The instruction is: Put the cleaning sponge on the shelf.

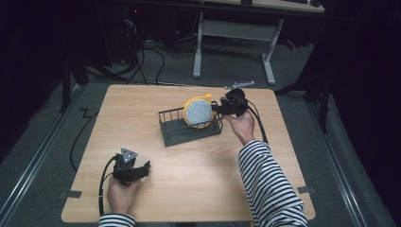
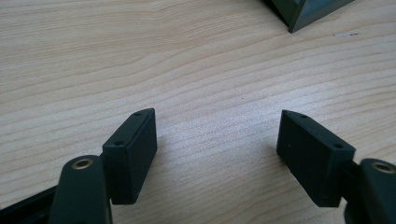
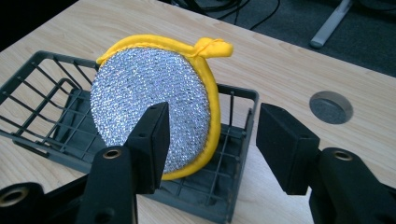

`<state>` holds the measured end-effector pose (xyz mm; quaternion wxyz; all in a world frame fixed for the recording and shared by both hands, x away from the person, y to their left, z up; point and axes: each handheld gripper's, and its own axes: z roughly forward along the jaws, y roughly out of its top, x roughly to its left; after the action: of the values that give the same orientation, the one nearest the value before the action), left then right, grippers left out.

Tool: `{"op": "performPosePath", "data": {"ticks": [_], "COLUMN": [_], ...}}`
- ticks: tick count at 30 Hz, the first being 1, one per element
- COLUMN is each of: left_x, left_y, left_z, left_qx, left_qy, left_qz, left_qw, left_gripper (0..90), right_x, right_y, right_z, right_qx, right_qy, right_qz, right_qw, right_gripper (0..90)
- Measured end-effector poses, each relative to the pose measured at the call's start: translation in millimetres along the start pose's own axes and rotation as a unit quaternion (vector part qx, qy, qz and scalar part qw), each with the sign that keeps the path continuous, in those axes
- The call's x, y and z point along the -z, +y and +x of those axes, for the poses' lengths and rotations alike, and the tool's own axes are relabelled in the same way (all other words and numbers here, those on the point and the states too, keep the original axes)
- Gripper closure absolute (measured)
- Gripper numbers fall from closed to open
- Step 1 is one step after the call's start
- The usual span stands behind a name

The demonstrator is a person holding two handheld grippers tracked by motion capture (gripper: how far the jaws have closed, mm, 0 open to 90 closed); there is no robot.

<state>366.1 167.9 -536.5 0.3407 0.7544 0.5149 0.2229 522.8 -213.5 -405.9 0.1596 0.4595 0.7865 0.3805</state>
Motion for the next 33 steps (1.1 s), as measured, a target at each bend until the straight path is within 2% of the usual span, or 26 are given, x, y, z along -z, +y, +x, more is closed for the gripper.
{"op": "performPosePath", "data": {"ticks": [3,4,5,8,13,14,15,18,21,28,33], "left_x": [0.0,0.0,0.0,0.0,0.0,0.0,0.0,0.0,0.0,0.0,0.0], "left_y": [0.0,0.0,0.0,0.0,0.0,0.0,0.0,0.0,0.0,0.0,0.0], "left_z": [0.1,0.1,0.1,0.2,0.1,0.1,0.2,0.2,0.2,0.2,0.2], "left_qx": [0.0,0.0,0.0,0.0,0.0,0.0,0.0,0.0,0.0,0.001,0.001], "left_qy": [-0.001,-0.001,-0.001,-0.001,-0.001,-0.001,-0.001,-0.001,-0.001,-0.001,-0.001], "left_qz": [0.0,0.0,0.0,0.0,0.0,0.0,0.0,0.0,0.0,0.0,0.0], "left_qw": [1.0,1.0,1.0,1.0,1.0,1.0,1.0,1.0,1.0,1.0,1.0], "left_gripper": [29.5,29.5,29.6,29.7,29.7,29.7,29.7,29.7,29.7,29.8,29.8], "right_x": [14.8,14.8,23.6,32.1,63.2,63.2,72.0,79.3,95.6,115.1,132.1], "right_y": [-3.1,-3.1,-3.9,-4.9,-14.3,-14.3,-18.8,-22.9,-32.3,-47.3,-67.9], "right_z": [-4.0,-4.0,-7.0,-9.0,-15.3,-15.3,-18.0,-20.2,-23.5,-24.1,-24.1], "right_qx": [-0.005,-0.005,-0.008,-0.009,-0.014,-0.014,-0.019,-0.022,-0.025,-0.036,-0.04], "right_qy": [-0.005,-0.005,-0.005,-0.005,-0.007,-0.007,-0.007,-0.008,-0.009,-0.01,-0.009], "right_qz": [-0.012,-0.012,-0.021,-0.027,-0.047,-0.047,-0.054,-0.059,-0.067,-0.072,-0.074], "right_qw": [0.9999,0.9999,0.9997,0.9996,0.9988,0.9988,0.9983,0.998,0.9974,0.9967,0.9964], "right_gripper": [45.6,45.6,45.8,46.2,46.8,46.8,47.0,47.2,47.4,46.8,46.0]}}
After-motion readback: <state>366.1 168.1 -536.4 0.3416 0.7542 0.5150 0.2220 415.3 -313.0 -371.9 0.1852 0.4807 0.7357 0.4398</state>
